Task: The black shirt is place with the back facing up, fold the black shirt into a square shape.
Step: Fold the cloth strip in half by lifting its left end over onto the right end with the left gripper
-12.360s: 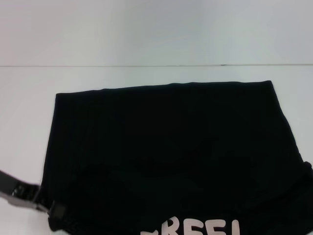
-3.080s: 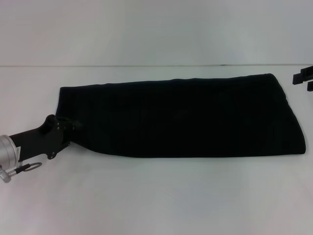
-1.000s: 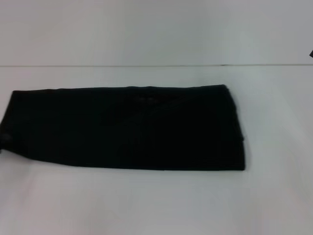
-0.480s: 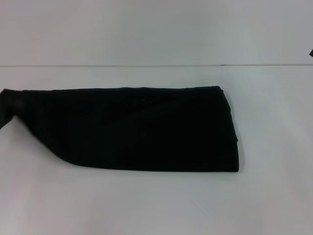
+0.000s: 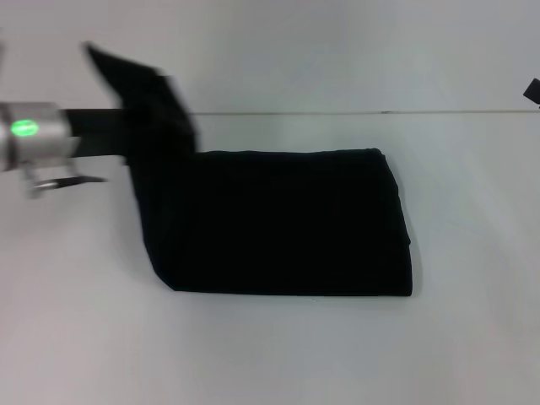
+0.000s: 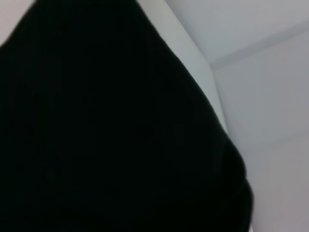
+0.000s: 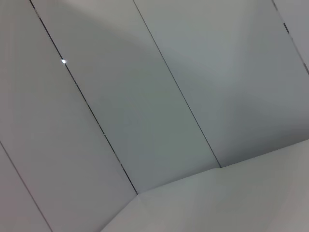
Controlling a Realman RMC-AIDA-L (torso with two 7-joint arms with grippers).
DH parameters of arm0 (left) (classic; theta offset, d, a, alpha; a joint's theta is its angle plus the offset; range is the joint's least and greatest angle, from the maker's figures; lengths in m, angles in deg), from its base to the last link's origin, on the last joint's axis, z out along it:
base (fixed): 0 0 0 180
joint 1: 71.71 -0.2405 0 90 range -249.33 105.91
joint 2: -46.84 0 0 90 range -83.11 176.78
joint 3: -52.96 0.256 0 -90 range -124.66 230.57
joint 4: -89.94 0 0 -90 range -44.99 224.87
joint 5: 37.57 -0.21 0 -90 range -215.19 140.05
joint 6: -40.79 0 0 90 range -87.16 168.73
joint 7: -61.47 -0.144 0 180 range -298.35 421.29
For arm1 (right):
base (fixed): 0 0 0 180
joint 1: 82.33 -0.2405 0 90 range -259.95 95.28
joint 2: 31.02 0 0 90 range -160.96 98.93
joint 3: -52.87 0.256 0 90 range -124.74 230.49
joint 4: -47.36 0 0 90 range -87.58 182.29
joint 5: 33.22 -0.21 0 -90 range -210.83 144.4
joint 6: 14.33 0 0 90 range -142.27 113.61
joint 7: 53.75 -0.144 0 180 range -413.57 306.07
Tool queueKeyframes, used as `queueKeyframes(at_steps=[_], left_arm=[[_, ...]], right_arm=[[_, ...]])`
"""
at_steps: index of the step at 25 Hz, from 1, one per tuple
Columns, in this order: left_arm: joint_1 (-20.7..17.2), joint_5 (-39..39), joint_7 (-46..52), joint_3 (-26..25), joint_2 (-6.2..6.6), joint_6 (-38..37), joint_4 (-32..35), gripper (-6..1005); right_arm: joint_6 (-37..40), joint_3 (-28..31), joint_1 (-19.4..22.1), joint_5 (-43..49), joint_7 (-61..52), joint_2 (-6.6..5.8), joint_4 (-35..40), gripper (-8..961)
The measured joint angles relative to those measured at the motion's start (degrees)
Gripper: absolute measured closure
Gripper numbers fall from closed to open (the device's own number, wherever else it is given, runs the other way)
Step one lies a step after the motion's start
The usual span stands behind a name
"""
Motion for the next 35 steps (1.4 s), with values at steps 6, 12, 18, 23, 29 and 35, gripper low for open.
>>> queueKeyframes(at_steps=[6,12,18,23,29,35], left_arm=[[4.73,0.05,-0.4,11.57,-5.79,5.53,0.03,994],[7.47,0.1,-1.54,39.92,-8.39,18.29,-2.6,967],[7.13,-0.22,-12.22,53.37,-8.18,14.02,2.79,870],[0.26,-0.05,-13.88,49.05,-7.53,8.93,12.99,720],[-3.87,8.08,-14.01,32.53,-7.92,5.22,15.6,514],[3.24,10.33,4.81,23.97,-5.07,13.28,-3.89,419]], right_arm=[[-0.06,-0.09,-0.6,0.04,0.01,-0.15,-1.39,412],[-1.58,-0.75,-1.36,0.14,0.02,-0.44,-2.82,412],[-2.46,-1.2,-1.49,0.14,0.01,-0.53,-2.9,412],[-2.57,-1.22,-1.1,0.21,-0.1,-0.63,-2.9,412],[-2.74,-1.43,-1.62,2.88,-3.12,-1.31,-2.65,412],[-2.78,-1.45,-1.87,4.36,-4.27,-1.47,-2.41,413]])
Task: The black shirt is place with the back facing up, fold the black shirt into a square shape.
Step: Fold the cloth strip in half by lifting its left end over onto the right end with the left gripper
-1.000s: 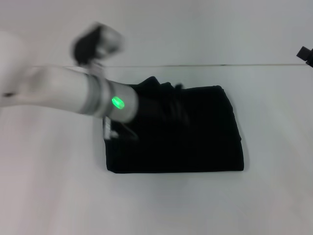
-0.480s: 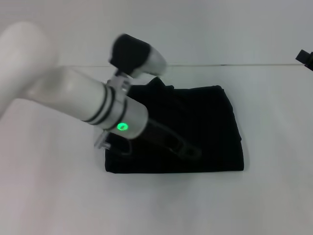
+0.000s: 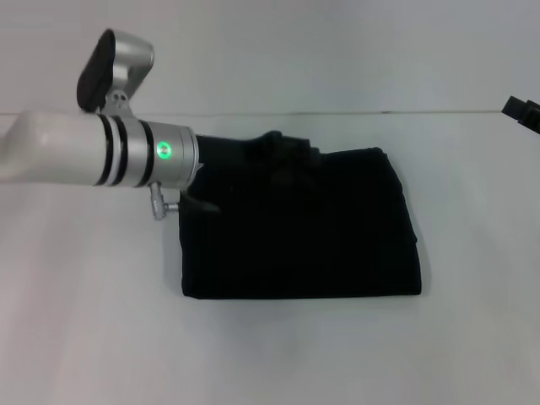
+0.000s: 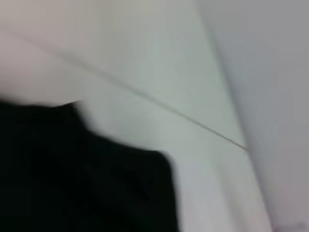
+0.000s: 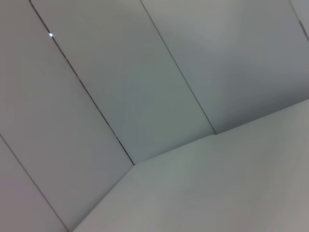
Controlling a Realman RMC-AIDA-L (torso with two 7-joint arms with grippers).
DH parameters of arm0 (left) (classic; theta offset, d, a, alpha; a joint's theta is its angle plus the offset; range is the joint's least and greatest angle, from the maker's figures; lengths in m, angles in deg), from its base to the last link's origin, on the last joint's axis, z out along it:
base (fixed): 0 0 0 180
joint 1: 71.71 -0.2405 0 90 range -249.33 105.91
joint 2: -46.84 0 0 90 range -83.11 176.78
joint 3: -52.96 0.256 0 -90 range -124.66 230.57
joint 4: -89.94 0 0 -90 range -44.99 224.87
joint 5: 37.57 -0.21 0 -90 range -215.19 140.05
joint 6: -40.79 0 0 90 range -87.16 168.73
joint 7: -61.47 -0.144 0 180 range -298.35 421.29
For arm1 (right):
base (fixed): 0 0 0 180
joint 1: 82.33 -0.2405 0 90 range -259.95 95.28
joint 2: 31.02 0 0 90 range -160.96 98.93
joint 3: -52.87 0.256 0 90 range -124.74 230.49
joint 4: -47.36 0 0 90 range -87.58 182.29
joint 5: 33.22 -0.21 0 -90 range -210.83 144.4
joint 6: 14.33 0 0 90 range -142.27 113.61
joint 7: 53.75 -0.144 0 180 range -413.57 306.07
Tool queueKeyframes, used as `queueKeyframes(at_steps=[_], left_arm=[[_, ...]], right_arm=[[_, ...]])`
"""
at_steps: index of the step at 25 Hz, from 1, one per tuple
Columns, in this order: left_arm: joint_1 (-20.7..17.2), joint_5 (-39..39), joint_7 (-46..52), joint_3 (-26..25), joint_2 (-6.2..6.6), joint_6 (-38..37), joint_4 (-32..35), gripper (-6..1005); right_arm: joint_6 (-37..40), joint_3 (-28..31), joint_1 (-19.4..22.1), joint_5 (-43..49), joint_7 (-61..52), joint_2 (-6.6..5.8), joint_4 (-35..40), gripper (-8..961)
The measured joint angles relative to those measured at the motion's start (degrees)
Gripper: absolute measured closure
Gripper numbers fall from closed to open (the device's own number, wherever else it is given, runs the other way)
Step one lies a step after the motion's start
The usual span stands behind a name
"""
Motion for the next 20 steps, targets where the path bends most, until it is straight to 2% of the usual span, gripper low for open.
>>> queueKeyframes(at_steps=[2,6,8,20], left_arm=[[0.85,0.74,0.8,-0.21,-0.26,4.64,-3.68,419],[0.69,3.83,0.8,-0.27,-2.69,13.87,-5.66,420],[0.68,5.22,0.71,-0.01,-3.35,17.6,-6.35,420],[1.12,6.2,0.86,0.23,-3.3,25.18,-9.28,419]], right_arm=[[0.01,0.12,0.21,-0.04,0.0,0.0,-0.09,413],[0.0,0.17,0.44,-0.12,0.27,0.0,-0.3,413],[-0.05,0.14,0.4,-0.08,0.41,0.0,-0.35,413],[-0.11,0.22,0.15,-0.12,0.55,0.01,-0.4,413]])
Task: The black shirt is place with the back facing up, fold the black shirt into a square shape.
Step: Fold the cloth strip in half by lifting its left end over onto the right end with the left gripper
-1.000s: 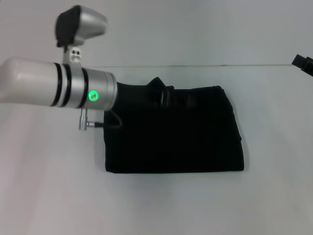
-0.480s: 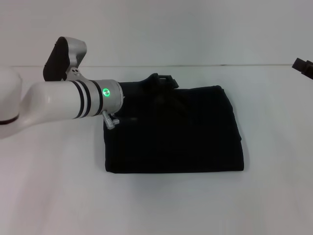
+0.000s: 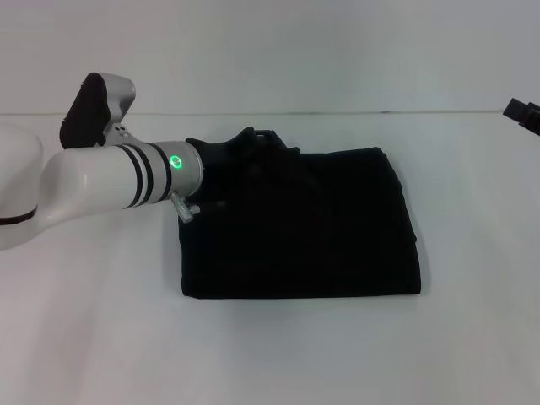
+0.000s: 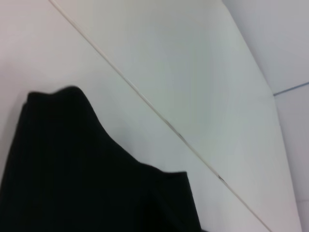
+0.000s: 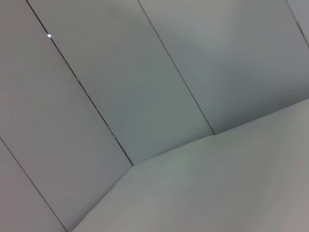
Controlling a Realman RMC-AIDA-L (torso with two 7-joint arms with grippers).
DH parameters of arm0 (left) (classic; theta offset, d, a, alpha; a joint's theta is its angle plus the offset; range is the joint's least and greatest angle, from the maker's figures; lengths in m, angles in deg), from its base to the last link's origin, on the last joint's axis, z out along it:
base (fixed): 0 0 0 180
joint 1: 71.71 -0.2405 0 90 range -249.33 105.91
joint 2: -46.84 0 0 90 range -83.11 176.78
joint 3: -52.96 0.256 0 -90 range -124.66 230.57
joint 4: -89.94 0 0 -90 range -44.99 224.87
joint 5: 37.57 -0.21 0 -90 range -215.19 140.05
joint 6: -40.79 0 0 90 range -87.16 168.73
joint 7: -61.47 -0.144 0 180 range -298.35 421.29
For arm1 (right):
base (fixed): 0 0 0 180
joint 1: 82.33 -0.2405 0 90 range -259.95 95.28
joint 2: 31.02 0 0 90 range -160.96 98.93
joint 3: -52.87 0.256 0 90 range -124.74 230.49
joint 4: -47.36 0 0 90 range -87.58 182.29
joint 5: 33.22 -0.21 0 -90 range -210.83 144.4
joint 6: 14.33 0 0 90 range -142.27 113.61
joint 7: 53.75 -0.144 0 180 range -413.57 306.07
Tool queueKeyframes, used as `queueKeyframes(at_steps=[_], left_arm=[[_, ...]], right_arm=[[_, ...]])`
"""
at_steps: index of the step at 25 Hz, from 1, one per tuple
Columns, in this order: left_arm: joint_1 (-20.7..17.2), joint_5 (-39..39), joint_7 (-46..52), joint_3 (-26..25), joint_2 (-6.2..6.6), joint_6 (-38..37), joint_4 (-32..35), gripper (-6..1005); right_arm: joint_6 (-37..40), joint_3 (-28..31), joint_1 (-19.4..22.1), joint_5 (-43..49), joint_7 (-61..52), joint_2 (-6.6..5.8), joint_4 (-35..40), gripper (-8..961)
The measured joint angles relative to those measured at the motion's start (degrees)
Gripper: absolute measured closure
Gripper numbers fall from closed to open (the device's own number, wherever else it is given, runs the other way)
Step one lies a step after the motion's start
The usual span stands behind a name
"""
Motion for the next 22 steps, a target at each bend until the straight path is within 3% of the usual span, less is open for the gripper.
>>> queueKeyframes(at_steps=[9,16,19,22], left_arm=[[2.3,-0.42,0.01,0.64,0.09,4.44,-3.44,419],[5.49,1.46,-2.26,0.84,-0.59,4.27,-4.7,420],[7.74,7.89,-9.14,0.88,-0.68,-0.06,-6.05,420],[7.02,14.35,-14.32,0.36,-0.34,-7.39,-5.83,420]], right_arm=[[-0.11,0.08,-0.22,-0.11,0.04,0.0,0.12,404],[-0.12,0.08,-0.18,-0.15,0.34,0.0,0.07,396],[-0.14,0.08,0.04,-0.15,0.48,0.11,0.12,392],[-0.11,0.07,0.42,-0.15,0.54,0.05,0.25,389]])
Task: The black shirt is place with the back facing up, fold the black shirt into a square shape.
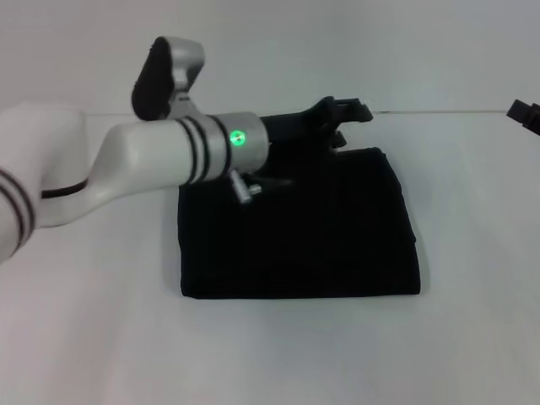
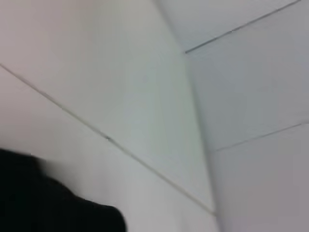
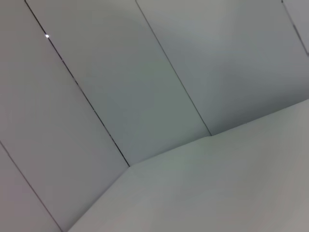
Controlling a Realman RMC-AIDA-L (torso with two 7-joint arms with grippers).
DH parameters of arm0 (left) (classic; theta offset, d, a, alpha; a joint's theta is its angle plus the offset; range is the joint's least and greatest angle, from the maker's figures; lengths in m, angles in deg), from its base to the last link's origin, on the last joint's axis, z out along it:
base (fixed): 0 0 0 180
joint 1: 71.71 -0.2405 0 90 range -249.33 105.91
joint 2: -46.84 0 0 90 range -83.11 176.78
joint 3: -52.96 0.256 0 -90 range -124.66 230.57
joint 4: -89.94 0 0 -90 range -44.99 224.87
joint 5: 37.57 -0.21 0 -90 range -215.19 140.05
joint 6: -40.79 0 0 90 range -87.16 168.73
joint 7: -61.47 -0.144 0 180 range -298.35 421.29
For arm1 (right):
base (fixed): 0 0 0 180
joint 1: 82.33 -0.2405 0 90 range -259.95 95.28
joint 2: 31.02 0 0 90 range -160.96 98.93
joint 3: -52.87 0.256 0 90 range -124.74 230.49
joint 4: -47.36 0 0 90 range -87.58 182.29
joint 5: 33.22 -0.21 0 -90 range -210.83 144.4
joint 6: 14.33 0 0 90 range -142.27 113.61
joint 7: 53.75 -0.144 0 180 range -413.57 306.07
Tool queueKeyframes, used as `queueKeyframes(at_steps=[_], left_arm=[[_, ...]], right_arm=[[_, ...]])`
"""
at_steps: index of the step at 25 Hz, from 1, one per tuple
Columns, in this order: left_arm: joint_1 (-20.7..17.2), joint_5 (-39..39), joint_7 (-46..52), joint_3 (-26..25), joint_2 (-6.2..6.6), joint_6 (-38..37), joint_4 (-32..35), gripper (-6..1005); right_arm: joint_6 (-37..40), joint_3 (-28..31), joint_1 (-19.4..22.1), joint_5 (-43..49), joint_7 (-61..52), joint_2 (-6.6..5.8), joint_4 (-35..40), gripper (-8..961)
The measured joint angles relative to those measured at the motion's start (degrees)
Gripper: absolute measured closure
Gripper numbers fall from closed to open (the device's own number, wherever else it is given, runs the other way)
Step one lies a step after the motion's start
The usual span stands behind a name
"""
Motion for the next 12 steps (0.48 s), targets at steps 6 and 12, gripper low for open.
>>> queueKeyframes(at_steps=[6,12], left_arm=[[-10.64,3.29,0.77,-1.9,1.33,-7.01,5.8,419],[-16.07,0.42,0.96,-1.54,9.45,-24.39,6.39,420]], right_arm=[[0.39,-0.46,-0.04,0.37,-0.49,-0.51,0.16,382],[0.22,-5.22,-3.82,8.57,-13.9,-3.39,1.89,375]])
